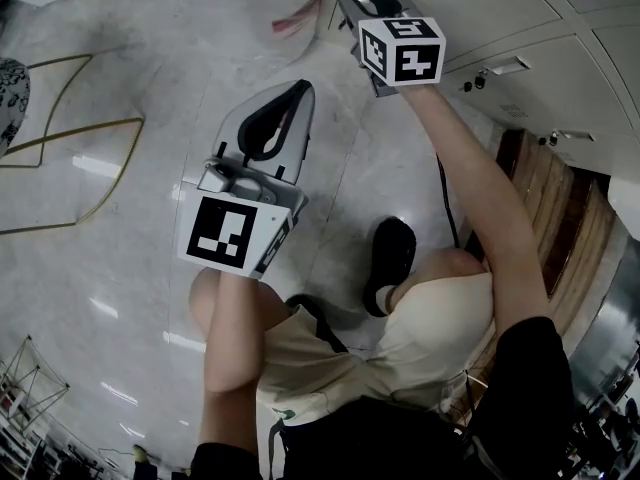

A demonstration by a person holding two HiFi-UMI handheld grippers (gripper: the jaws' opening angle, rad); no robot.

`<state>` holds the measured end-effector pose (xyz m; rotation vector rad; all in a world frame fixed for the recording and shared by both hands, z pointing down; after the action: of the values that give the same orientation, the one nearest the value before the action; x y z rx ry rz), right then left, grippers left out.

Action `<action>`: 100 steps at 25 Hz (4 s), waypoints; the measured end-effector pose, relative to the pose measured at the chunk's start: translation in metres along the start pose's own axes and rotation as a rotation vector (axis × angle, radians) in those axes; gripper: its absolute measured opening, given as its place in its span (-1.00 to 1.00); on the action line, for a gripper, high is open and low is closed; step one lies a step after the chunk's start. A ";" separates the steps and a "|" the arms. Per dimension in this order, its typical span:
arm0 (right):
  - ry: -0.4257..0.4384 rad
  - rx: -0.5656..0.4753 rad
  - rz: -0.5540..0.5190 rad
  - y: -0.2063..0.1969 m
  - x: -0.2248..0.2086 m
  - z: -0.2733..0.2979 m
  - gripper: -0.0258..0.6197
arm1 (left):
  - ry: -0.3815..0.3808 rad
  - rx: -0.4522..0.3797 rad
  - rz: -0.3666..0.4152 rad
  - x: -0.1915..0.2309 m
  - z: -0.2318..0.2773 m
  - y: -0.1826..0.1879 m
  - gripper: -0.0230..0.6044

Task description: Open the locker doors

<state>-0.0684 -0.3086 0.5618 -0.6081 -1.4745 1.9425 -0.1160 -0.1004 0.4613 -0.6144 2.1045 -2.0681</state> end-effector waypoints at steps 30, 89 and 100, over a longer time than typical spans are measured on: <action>0.104 0.040 0.008 -0.007 0.041 -0.036 -0.42 | 0.025 -0.027 -0.014 0.020 -0.014 0.000 -0.88; 0.193 0.019 0.004 -0.061 0.055 -0.238 -0.57 | -0.229 0.061 0.015 -0.036 0.036 -0.059 -0.88; 0.149 0.046 0.030 -0.073 0.036 -0.282 -0.59 | -0.284 0.066 0.022 -0.059 0.051 -0.067 -0.88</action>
<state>0.1134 -0.0787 0.5555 -0.7408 -1.3322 1.9047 -0.0305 -0.1242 0.5129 -0.8162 1.8698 -1.8999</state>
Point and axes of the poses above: the fingertips, and each gripper's own axes: z forward along the fingers, x to its left, y out of its top, the point moved 2 cm from there along -z, backward along the fingers, and after that the axes turned 8 degrees about -x, right-handed, at the moved point
